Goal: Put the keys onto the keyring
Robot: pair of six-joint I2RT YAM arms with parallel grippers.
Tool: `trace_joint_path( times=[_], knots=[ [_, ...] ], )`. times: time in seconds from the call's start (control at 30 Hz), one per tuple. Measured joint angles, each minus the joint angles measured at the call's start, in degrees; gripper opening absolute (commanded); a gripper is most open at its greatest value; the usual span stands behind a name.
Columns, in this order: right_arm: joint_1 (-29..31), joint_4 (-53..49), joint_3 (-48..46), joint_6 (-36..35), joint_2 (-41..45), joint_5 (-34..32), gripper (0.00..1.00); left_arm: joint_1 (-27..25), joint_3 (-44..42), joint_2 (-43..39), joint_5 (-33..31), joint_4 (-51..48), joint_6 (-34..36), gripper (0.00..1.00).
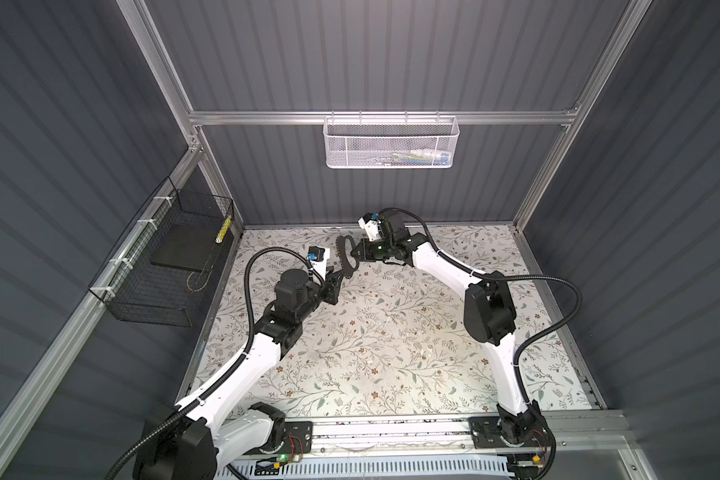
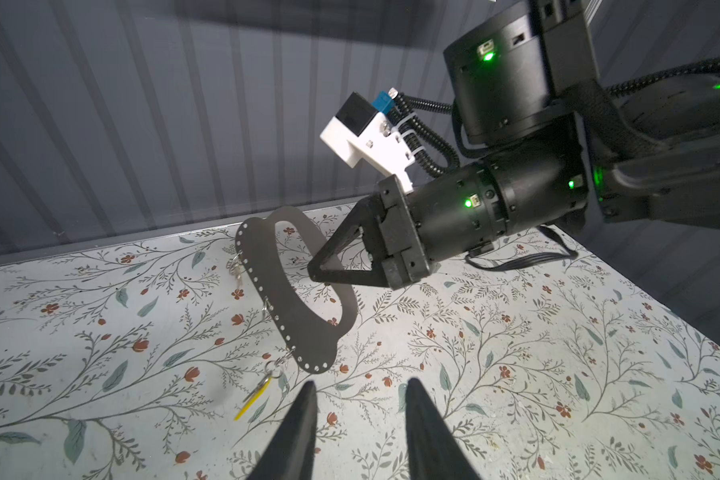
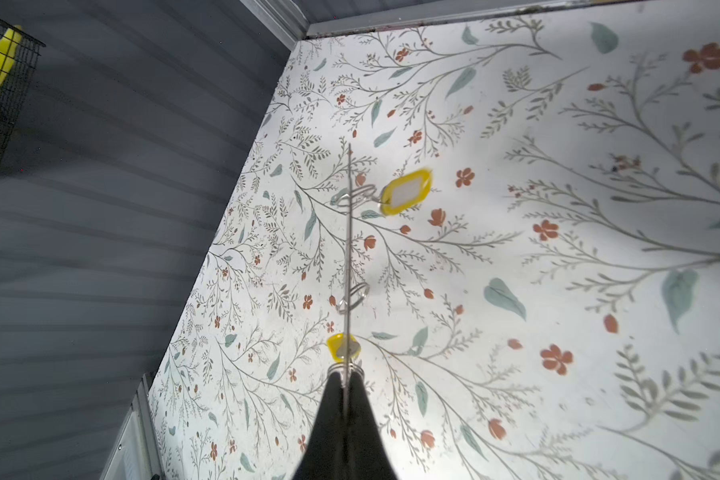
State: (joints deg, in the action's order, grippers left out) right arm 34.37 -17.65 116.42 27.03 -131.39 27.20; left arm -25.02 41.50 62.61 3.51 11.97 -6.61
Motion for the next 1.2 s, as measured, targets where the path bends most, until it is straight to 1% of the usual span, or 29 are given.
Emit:
trace_joint_path(
  times=[0.17,0.3,0.53,0.73,0.97,1.2],
  knots=[
    [-0.2,-0.4,2.5,-0.3,-3.3,0.0,0.00,0.0,-0.8,-0.9,-0.8,-0.6,0.2,0.37],
    [-0.9,-0.9,2.2,-0.6,-5.1,-0.3,0.00,0.0,-1.1,-0.9,-1.0,-1.1,0.2,0.37],
    [-3.0,0.6,-5.9,-0.7,-3.8,-0.7,0.00,0.0,-1.1,-0.9,-1.0,-1.7,0.2,0.37],
    [-5.9,1.6,-12.7,-1.2,-0.6,-1.1,0.00,0.0,-1.1,-0.9,-1.0,-1.7,0.2,0.37],
    [-9.1,3.5,-17.2,-2.0,4.0,-1.7,0.00,0.0,-1.1,-0.9,-1.0,-1.7,0.2,0.37],
    [-10.8,4.3,-19.6,-2.6,4.5,-2.0,0.00,0.0,-1.1,-0.8,-1.0,-1.7,0.1,0.37]
  ],
)
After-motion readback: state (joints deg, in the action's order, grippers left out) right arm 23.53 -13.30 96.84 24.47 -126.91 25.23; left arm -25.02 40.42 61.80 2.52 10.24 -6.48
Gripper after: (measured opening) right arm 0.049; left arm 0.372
